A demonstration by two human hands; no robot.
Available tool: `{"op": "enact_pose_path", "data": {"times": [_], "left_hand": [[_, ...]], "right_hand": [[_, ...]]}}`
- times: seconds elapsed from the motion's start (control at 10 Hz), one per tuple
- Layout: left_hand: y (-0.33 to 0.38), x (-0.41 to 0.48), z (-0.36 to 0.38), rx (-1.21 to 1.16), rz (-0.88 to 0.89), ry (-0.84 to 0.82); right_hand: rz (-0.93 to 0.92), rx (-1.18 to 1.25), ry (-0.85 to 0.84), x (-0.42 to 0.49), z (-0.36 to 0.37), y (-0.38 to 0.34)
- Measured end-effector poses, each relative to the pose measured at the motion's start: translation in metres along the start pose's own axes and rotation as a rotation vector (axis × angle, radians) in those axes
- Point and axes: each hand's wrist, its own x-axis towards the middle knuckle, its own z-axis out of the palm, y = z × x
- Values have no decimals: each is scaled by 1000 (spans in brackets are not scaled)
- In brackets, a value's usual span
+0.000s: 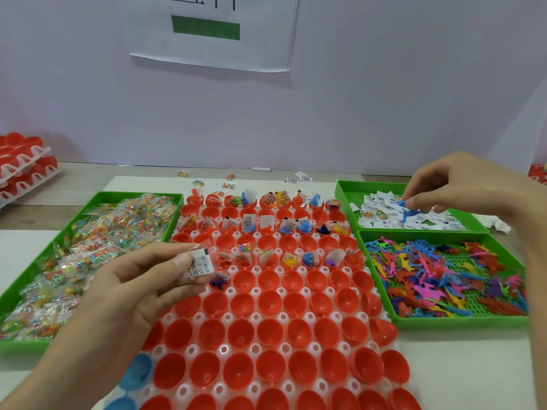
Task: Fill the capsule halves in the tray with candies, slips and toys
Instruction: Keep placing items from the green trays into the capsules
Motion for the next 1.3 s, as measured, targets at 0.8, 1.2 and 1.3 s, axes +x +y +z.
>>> {"op": "enact_pose_path", "data": {"times": [0.8,1.2,1.3], "left_hand": [[-1,0,-1,3,-23,-18],[-2,0,0,7,-23,-5],[-2,0,0,8,-23,-6]], "right_hand": [[131,1,-137,2,4,4],[16,17,-78,0,4,5],[22,4,-106,0,5,3]]}}
